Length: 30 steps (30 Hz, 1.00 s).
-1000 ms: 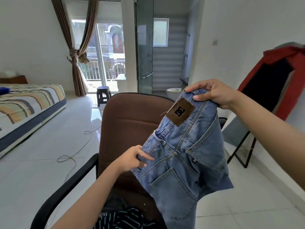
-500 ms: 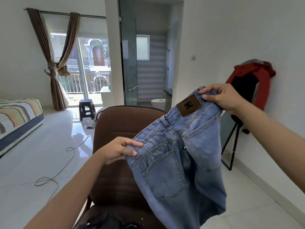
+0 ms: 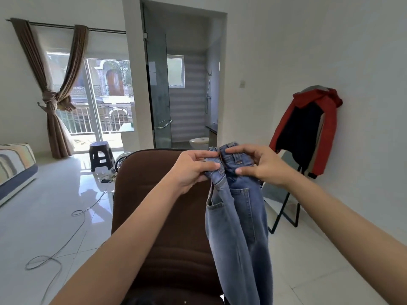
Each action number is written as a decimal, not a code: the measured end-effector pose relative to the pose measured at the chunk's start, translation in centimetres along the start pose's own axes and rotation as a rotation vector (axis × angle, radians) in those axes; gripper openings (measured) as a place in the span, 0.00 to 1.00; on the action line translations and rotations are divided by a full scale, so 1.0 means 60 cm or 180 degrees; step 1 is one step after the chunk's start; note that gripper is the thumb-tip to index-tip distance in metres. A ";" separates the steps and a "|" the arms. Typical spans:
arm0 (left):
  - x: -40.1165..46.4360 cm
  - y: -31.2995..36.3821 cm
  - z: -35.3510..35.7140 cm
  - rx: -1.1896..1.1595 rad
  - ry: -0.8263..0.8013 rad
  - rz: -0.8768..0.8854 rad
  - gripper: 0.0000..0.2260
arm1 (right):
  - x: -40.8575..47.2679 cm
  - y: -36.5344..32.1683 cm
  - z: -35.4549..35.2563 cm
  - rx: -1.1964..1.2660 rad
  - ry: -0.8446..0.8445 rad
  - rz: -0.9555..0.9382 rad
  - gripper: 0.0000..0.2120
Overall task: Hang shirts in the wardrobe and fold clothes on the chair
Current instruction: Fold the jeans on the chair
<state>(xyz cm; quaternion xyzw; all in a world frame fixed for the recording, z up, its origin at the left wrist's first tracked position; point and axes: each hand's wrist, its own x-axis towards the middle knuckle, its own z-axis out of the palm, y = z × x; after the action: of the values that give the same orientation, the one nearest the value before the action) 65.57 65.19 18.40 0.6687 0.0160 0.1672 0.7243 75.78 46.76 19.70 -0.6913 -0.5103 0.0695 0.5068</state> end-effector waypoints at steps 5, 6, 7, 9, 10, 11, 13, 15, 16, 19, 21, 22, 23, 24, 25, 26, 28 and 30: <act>0.010 0.008 0.019 -0.0181 -0.0086 -0.0011 0.14 | -0.022 0.010 0.022 -0.0052 0.0352 -0.0086 0.26; 0.011 0.009 0.021 -0.0272 -0.0142 -0.0005 0.12 | -0.027 0.011 0.027 -0.0065 0.0466 -0.0119 0.28; 0.011 0.010 0.023 -0.0365 -0.0212 -0.0012 0.11 | -0.030 0.013 0.031 -0.0088 0.0597 -0.0155 0.29; 0.014 0.014 0.027 -0.0528 -0.0334 -0.0055 0.09 | -0.034 0.016 0.040 -0.0134 0.0838 -0.0246 0.31; 0.016 0.016 0.029 -0.0588 -0.0393 -0.0079 0.09 | -0.034 0.018 0.042 -0.0160 0.0932 -0.0290 0.31; 0.017 0.017 0.031 -0.0642 -0.0443 -0.0116 0.09 | -0.034 0.019 0.044 -0.0163 0.1003 -0.0323 0.31; 0.018 0.017 0.035 -0.0676 -0.0546 -0.0153 0.10 | -0.036 0.023 0.045 -0.0103 0.1096 -0.0393 0.29; 0.019 0.012 0.035 -0.0626 -0.0657 -0.0124 0.11 | -0.037 0.026 0.044 -0.0104 0.1161 -0.0451 0.24; 0.020 0.008 0.033 -0.0570 -0.0701 -0.0086 0.12 | -0.037 0.028 0.044 -0.0128 0.1180 -0.0476 0.22; 0.022 -0.003 0.027 -0.0484 -0.0835 -0.0018 0.19 | -0.036 0.038 0.042 -0.0176 0.1277 -0.0549 0.18; 0.022 -0.013 0.023 -0.0444 -0.0910 0.0047 0.23 | -0.035 0.043 0.041 -0.0159 0.1430 -0.0617 0.17; 0.020 -0.019 0.021 -0.0439 -0.0918 0.0100 0.22 | -0.033 0.044 0.040 -0.0127 0.1505 -0.0661 0.17; 0.019 -0.027 0.019 -0.0417 -0.0898 0.0170 0.22 | -0.031 0.044 0.039 -0.0088 0.1568 -0.0712 0.17; 0.019 -0.037 0.015 -0.0316 -0.0830 0.0284 0.22 | -0.029 0.046 0.038 -0.0067 0.1620 -0.0755 0.16; 0.022 -0.048 0.010 -0.0139 -0.0702 0.0435 0.22 | -0.026 0.046 0.035 -0.0062 0.1658 -0.0794 0.14; 0.026 -0.061 0.005 0.0087 -0.0534 0.0597 0.21 | -0.023 0.044 0.032 -0.0062 0.1686 -0.0826 0.13; 0.033 -0.081 -0.008 0.0327 -0.0134 0.0751 0.18 | -0.018 0.033 0.022 0.0058 0.1652 -0.0882 0.13; 0.038 -0.088 -0.023 0.0145 0.0212 0.0528 0.16 | -0.010 0.014 0.010 0.0313 0.1524 -0.0984 0.13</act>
<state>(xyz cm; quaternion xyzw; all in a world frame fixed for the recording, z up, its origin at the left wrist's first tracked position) 68.52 66.85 13.56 0.6781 -0.0116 0.2483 0.6917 75.66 46.70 18.49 -0.5767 -0.4715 -0.1490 0.6503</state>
